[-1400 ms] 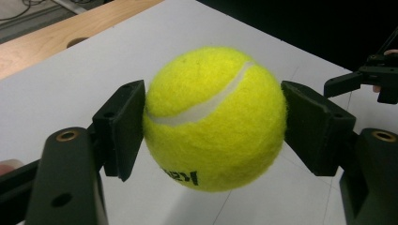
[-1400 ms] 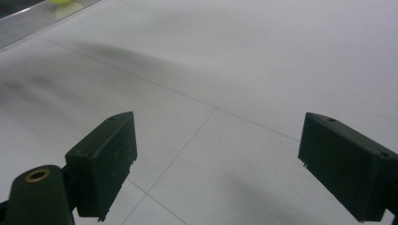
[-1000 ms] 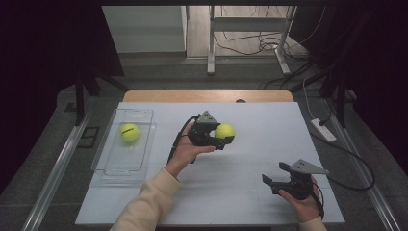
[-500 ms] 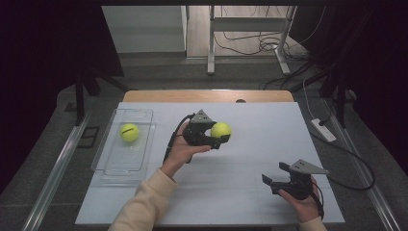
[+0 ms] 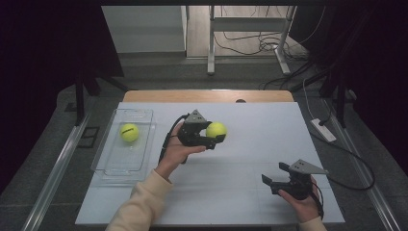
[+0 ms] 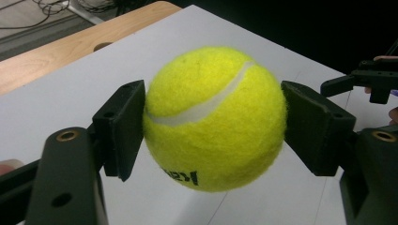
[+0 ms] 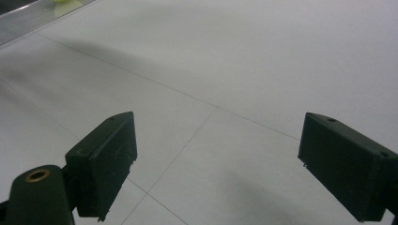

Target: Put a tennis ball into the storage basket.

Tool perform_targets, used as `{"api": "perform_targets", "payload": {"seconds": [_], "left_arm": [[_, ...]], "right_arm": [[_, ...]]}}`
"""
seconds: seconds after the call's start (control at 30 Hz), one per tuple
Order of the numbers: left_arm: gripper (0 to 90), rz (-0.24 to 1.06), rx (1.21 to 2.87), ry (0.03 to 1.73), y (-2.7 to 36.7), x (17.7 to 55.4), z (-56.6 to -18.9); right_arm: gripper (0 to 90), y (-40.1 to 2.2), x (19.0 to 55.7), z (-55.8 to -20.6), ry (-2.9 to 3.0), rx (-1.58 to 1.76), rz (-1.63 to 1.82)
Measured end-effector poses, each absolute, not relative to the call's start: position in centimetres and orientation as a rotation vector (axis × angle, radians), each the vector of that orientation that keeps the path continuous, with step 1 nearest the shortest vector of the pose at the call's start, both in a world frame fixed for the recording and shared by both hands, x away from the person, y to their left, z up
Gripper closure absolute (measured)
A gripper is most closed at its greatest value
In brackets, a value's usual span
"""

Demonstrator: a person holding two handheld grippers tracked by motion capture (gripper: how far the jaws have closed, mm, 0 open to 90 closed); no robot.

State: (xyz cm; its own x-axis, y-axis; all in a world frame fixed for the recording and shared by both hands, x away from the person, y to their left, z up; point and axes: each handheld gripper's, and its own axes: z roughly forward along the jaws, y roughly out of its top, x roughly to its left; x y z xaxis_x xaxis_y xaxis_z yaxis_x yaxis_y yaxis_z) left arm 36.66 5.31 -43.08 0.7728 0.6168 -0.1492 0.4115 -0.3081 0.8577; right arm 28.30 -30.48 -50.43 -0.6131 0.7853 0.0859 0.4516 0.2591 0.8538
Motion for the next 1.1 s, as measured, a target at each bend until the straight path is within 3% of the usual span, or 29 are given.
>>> {"api": "perform_targets", "payload": {"seconds": [1.1], "left_arm": [[27.6, 0.285, 1.897, 0.832, 9.9, 35.2, -43.2]], "right_arm": [[11.4, -30.5, 28.2, -50.4, 2.177, 1.137, 1.293]]}}
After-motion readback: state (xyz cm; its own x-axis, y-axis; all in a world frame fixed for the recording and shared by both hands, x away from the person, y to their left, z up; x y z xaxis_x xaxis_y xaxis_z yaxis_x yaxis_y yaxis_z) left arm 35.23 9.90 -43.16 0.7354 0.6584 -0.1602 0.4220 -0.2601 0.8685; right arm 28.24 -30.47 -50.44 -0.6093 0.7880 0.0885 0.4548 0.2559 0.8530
